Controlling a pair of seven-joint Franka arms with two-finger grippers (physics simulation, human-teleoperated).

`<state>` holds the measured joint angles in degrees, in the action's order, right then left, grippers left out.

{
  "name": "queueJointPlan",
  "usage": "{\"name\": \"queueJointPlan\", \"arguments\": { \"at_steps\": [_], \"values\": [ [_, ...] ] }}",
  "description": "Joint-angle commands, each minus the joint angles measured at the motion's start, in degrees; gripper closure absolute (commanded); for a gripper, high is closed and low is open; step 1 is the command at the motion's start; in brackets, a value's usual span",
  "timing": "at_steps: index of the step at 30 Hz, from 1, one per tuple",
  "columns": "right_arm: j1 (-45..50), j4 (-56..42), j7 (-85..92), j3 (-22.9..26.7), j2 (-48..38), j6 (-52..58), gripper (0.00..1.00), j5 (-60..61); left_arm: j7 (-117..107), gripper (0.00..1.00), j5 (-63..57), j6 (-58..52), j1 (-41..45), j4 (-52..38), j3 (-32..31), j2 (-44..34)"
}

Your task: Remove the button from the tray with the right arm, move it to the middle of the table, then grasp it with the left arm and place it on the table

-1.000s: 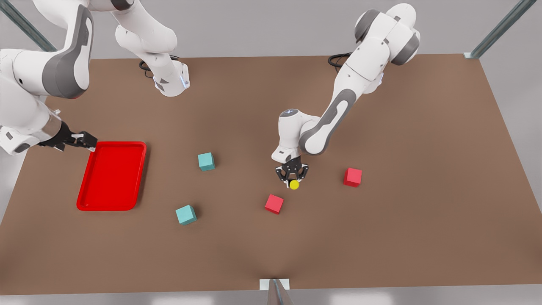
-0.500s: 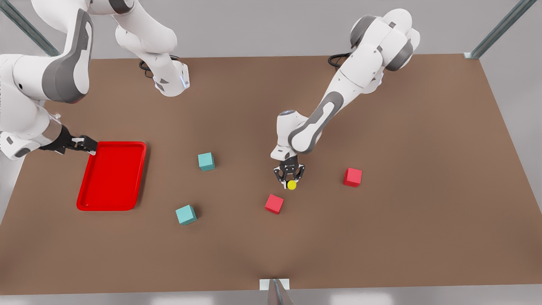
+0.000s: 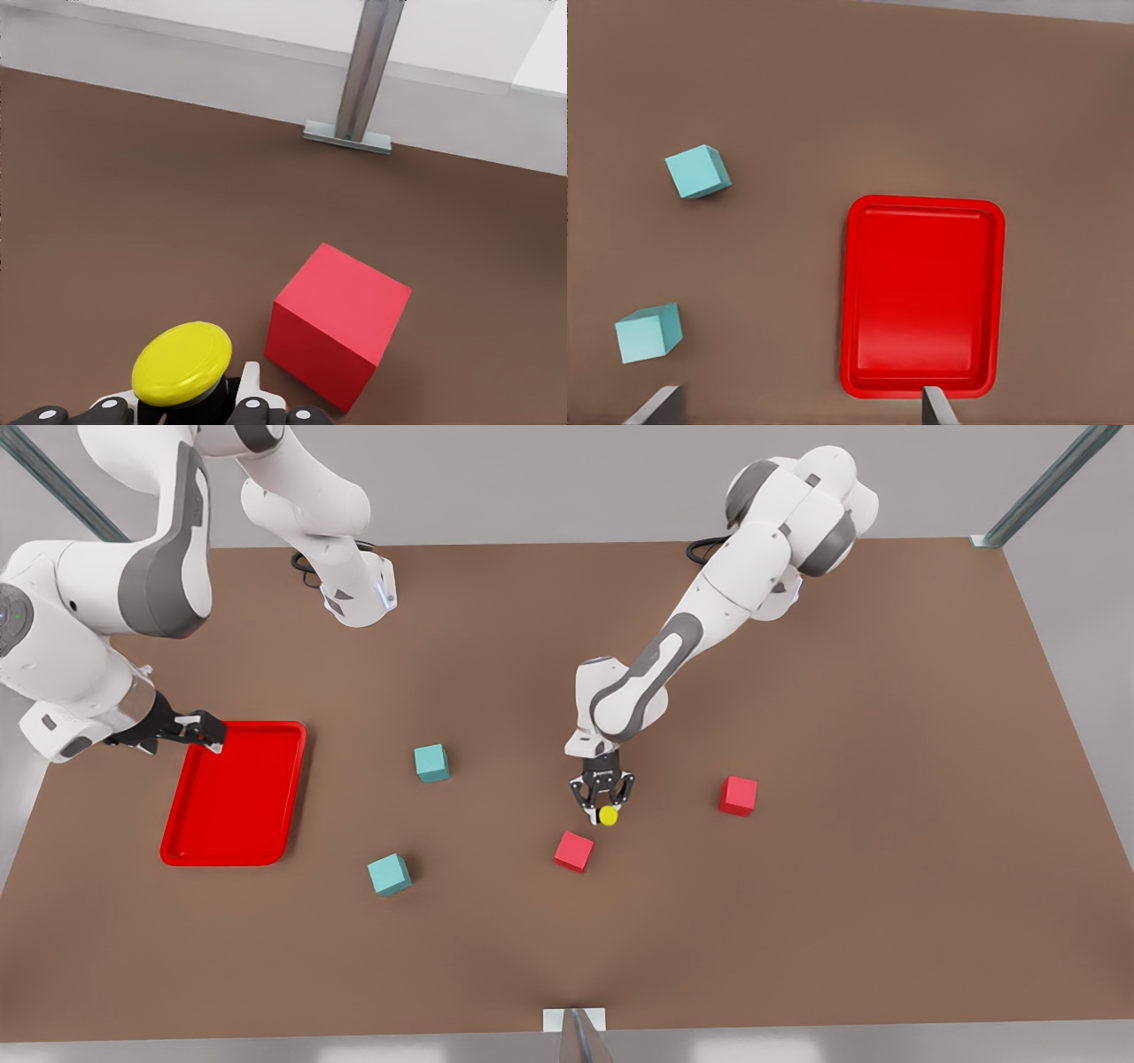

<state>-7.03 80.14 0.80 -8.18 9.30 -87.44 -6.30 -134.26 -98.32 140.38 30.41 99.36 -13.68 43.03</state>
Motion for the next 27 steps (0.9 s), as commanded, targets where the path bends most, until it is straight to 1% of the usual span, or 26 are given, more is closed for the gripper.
{"name": "queueJointPlan", "arguments": {
  "at_steps": [1,2,3,4,6,7,8,10,13,27],
  "values": [
    [0.78,-0.16,-3.79,-0.26,1.51,0.69,0.00,0.15,-10.76,0.56,-1.70,-0.98,0.35,-0.04,0.59,-0.05],
    [2.99,-0.25,-3.88,-0.17,3.27,0.78,0.00,0.06,-10.41,0.56,-2.05,-1.07,0.44,-0.04,0.76,-0.05],
    [2.99,-0.25,-3.88,-0.08,4.76,0.87,0.00,0.59,-9.88,0.56,-2.49,-1.07,1.41,0.13,2.25,-0.14],
    [2.64,-0.33,-3.79,-0.08,7.92,0.69,0.00,0.24,-8.74,0.56,-2.49,-1.16,1.76,0.13,2.78,-0.14],
    [2.20,0.19,-3.79,0.53,10.21,-1.32,0.00,-0.37,-7.33,0.56,-2.49,-1.42,1.85,0.31,2.96,-0.14],
    [1.67,0.46,-3.88,0.44,9.60,-2.12,0.00,-0.38,-6.89,0.56,-2.49,-1.51,1.85,0.31,2.96,-0.14],
    [1.84,0.19,-3.97,0.44,9.16,-0.10,0.00,-0.38,-6.54,0.56,-2.40,-1.86,2.20,0.31,3.05,-0.05],
    [1.50,0.63,-3.79,0.53,9.42,0.43,0.00,-0.03,-6.01,0.56,-2.40,-2.21,2.29,0.40,3.05,-0.05],
    [0.18,2.91,-3.79,0.36,10.21,0.87,0.00,0.33,-5.84,0.56,-2.31,-2.65,4.66,0.40,5.33,0.21],
    [0.35,5.29,-3.62,0.09,10.30,0.69,0.00,0.33,-3.91,0.56,-2.31,-5.64,5.80,0.48,5.68,0.65]
  ]
}}
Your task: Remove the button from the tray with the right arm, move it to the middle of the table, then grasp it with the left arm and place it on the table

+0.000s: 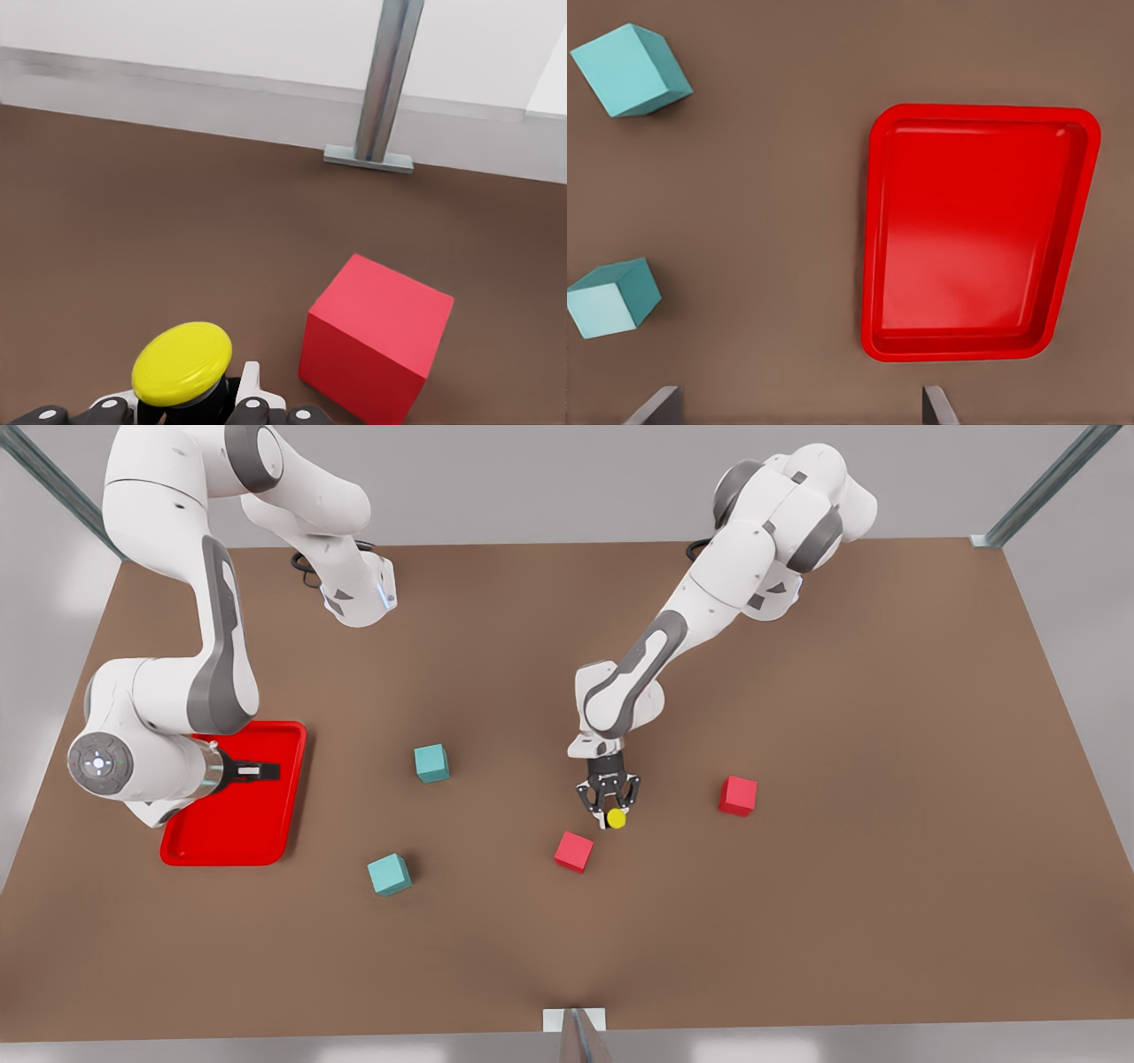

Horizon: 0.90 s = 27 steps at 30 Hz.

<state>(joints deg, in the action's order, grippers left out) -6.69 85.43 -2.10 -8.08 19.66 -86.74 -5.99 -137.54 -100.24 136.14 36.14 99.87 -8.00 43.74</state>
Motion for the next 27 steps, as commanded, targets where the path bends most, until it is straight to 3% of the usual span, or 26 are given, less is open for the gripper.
{"name": "queueJointPlan", "arguments": {
  "at_steps": [1,10,12,27],
  "values": [
    [0.01,0.26,-0.72,-0.01,-0.06,-0.01,0.00,0.01,0.34,0.56,-0.39,-1.84,0.16,-0.03,0.00,0.03],
    [-0.25,0.35,-0.72,-0.01,0.03,-0.80,0.00,0.01,2.28,0.54,-0.39,-3.87,0.60,0.06,0.00,0.38],
    [-0.25,0.35,-0.72,-0.01,0.03,-0.80,0.00,0.01,2.19,0.00,-0.30,-3.95,0.69,-0.03,0.00,0.29],
    [-0.43,0.18,-0.72,0.08,0.99,-0.97,0.00,-0.43,3.42,0.00,7.34,-4.22,2.27,0.85,-1.14,-3.84]
  ]
}}
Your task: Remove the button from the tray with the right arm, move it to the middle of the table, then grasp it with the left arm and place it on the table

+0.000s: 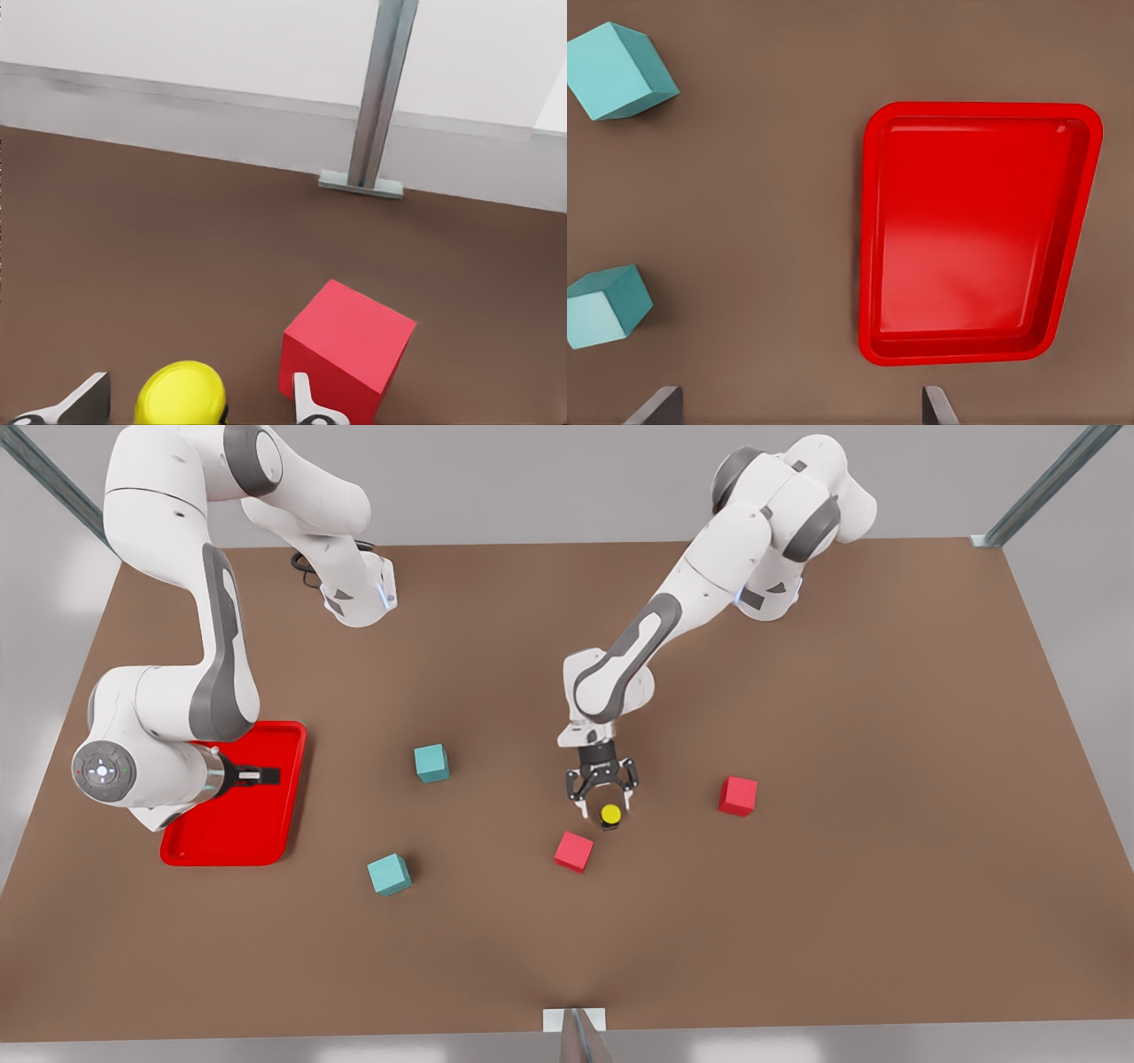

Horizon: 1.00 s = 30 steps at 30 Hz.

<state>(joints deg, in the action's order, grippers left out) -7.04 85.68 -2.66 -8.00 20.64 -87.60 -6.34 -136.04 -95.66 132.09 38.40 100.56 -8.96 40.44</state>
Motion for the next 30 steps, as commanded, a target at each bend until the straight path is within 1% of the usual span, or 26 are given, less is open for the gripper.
{"name": "queueJointPlan", "arguments": {
  "at_steps": [1,2,3,4,5,6,7,8,9,10,11,12,13,14,15,16,17,18,23,24,28,30],
  "values": [
    [0.10,-0.07,0.11,0.00,0.02,-0.12,0.00,-0.34,2.97,0.00,4.69,-0.16,0.09,0.08,-0.62,-1.50],
    [0.01,-0.42,0.11,0.00,0.10,-0.29,0.00,-0.43,5.07,0.00,8.03,-0.16,0.01,0.08,-1.32,-3.35],
    [0.01,-0.51,0.11,-0.09,0.02,-1.78,0.00,-0.43,9.20,0.00,13.83,-0.16,-0.26,-0.01,-2.46,-5.55],
    [0.10,-0.78,0.28,0.00,0.02,-1.87,0.00,-0.25,17.46,0.00,23.58,-0.16,-0.61,-0.19,-2.55,-9.41],
    [0.10,-0.86,0.28,0.00,-0.16,-1.87,0.00,0.27,24.20,0.00,30.24,-0.25,-1.39,-0.36,-2.55,-11.78],
    [0.62,-0.95,0.11,-0.09,-0.42,-1.61,0.00,0.36,37.37,0.00,41.13,-1.65,-4.03,-1.76,-2.64,-15.03],
    [0.98,-0.86,-0.16,-0.09,-0.33,-1.35,0.00,0.45,60.91,0.00,58.35,-9.19,-8.51,-7.20,-2.73,-17.93],
    [1.07,-0.86,-0.24,-0.18,-0.33,-1.00,0.00,0.63,76.05,0.00,68.74,-15.61,-12.72,-12.82,-2.73,-18.47],
    [0.98,-0.86,-0.24,-0.18,-0.33,-0.73,0.00,0.63,89.96,0.00,76.14,-24.67,-16.95,-19.07,-2.73,-18.38],
    [0.89,-0.25,-0.24,-0.18,-0.51,-0.29,0.00,0.63,100.25,0.00,80.27,-32.06,-21.43,-22.51,-2.82,-18.56],
    [1.07,-0.16,-0.24,-0.18,0.02,-0.55,0.00,0.63,107.99,0.00,85.12,-36.80,-24.77,-24.18,-2.73,-19.87],
    [1.15,-0.16,-0.33,-0.26,0.02,-0.47,0.00,0.63,114.13,0.00,85.64,-40.49,-26.36,-25.76,-2.82,-20.05],
    [1.24,-0.07,-0.33,-0.53,-0.25,0.06,0.00,0.63,128.36,0.00,88.54,-46.82,-31.44,-28.31,-2.90,-20.57],
    [1.07,0.01,-0.33,-1.05,-0.16,0.24,0.00,0.80,134.18,0.00,88.89,-47.80,-33.31,-27.88,-2.12,-23.04],
    [1.24,0.01,-0.33,-1.14,-0.16,0.59,0.00,0.80,138.49,0.00,92.32,-50.60,-32.87,-27.26,0.60,-26.55],
    [0.72,0.01,-0.16,-1.14,0.02,0.68,0.00,0.80,144.47,0.00,94.69,-52.29,-31.37,-23.32,5.97,-31.55],
    [0.71,0.19,-0.24,-1.14,0.10,0.68,0.00,0.80,144.47,0.00,98.12,-41.05,-34.27,-9.62,6.15,-41.13],
    [0.80,0.19,-0.24,-1.14,0.46,0.68,0.00,0.80,144.39,0.00,98.12,-40.24,-34.45,-7.31,5.97,-42.20],
    [0.98,0.10,-0.07,-1.14,0.54,1.47,0.00,0.63,143.24,0.00,97.42,-42.79,-34.18,-7.31,4.65,-42.64],
    [0.71,0.02,-0.07,-1.14,0.11,-0.02,0.00,0.63,143.07,0.00,97.42,-42.79,-34.27,-7.31,4.65,-42.55],
    [0.98,0.19,-0.07,-1.14,-5.87,-0.12,0.00,0.63,143.07,0.00,97.42,-42.61,-34.36,-7.31,4.57,-42.29],
    [1.15,-0.60,-0.16,-1.93,-6.40,0.85,0.00,0.54,139.64,0.00,97.42,-42.70,-33.65,-7.31,4.04,-42.38]
  ]
}}
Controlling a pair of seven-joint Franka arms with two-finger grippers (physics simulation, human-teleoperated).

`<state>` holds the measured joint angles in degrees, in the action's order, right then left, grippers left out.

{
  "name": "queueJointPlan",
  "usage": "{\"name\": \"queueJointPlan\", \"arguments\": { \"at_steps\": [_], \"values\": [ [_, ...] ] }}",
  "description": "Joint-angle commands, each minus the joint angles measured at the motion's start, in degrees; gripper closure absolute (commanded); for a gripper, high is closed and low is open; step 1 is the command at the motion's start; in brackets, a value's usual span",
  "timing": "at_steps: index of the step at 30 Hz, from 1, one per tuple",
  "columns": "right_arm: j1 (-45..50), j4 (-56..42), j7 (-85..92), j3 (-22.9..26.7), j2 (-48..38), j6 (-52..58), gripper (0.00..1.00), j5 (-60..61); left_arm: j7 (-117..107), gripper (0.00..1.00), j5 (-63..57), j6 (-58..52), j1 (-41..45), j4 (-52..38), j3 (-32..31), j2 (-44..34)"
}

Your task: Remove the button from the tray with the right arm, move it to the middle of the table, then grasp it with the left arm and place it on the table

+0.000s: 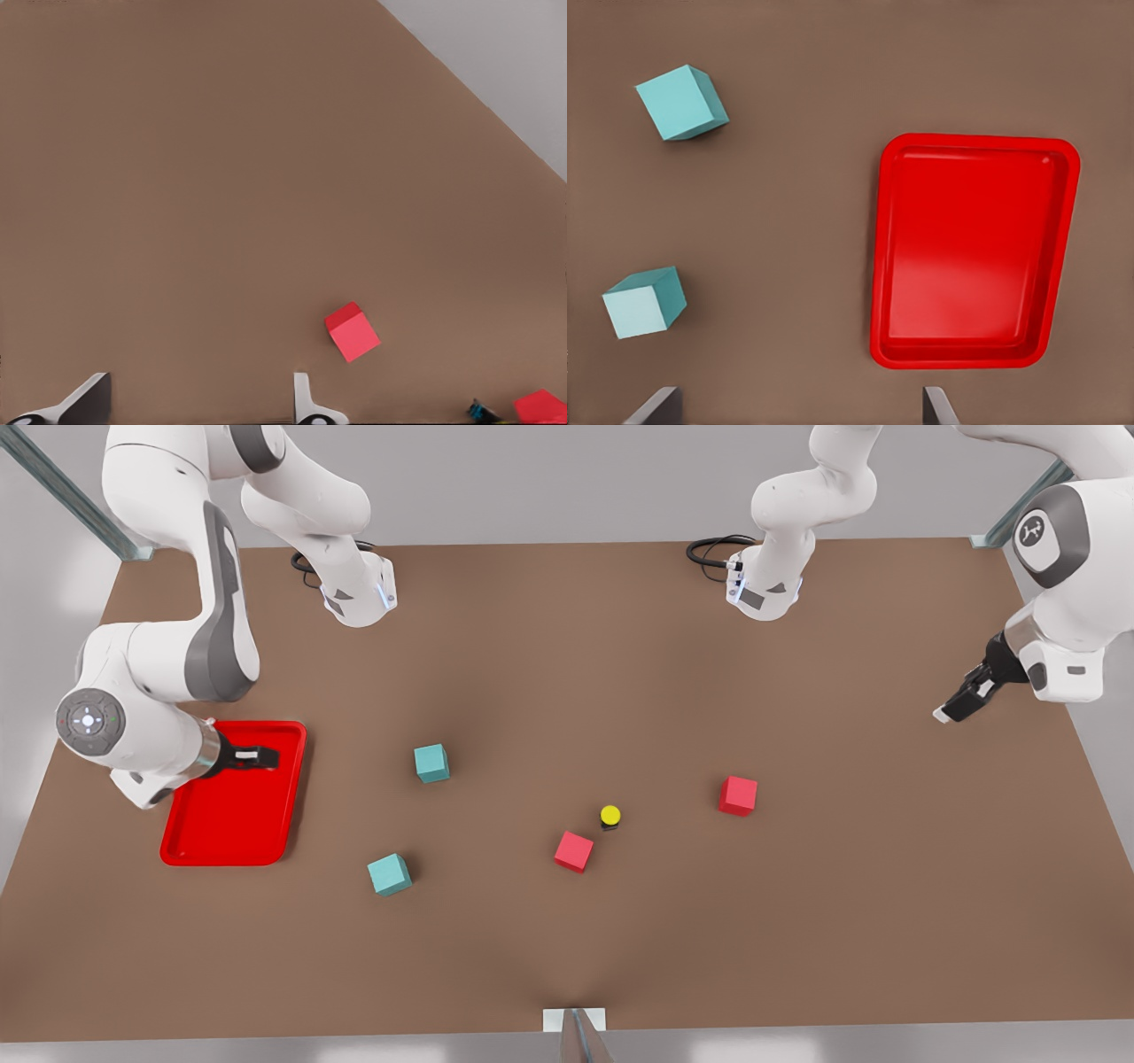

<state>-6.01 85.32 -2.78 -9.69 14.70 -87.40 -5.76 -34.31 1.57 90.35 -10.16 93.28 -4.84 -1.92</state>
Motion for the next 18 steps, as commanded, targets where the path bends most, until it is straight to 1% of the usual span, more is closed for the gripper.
{"name": "queueJointPlan", "arguments": {
  "at_steps": [1,5,7,8,10,12,18],
  "values": [
    [0.12,-0.33,-0.12,-0.33,-0.46,0.91,0.00,-0.04,37.91,0.00,0.19,-0.79,14.38,-0.03,-0.26,0.07],
    [0.12,-0.51,-0.04,-0.33,-0.37,2.06,0.00,-0.04,37.91,0.00,0.19,-1.14,14.55,-0.03,-0.44,-0.10],
    [0.03,-2.44,0.14,-0.33,0.33,3.29,0.00,0.05,37.91,0.00,0.19,-1.49,14.90,-0.03,-0.52,-0.19],
    [0.12,-2.53,0.05,-0.33,0.42,3.29,0.00,0.05,37.39,0.00,0.19,-0.70,14.99,-0.12,-0.52,0.51],
    [0.12,-2.53,0.14,-0.33,0.51,3.81,0.00,0.05,35.63,0.00,-0.08,5.80,15.87,-0.38,-1.58,6.31],
    [0.21,-2.62,0.05,-0.33,0.42,4.25,0.00,0.23,35.72,0.00,-0.25,7.48,15.26,-0.82,-1.58,8.24],
    [0.21,-2.62,0.05,-0.33,0.51,4.96,0.00,0.05,35.80,0.00,-1.39,7.39,15.08,-0.91,-1.67,8.77]
  ]
}}
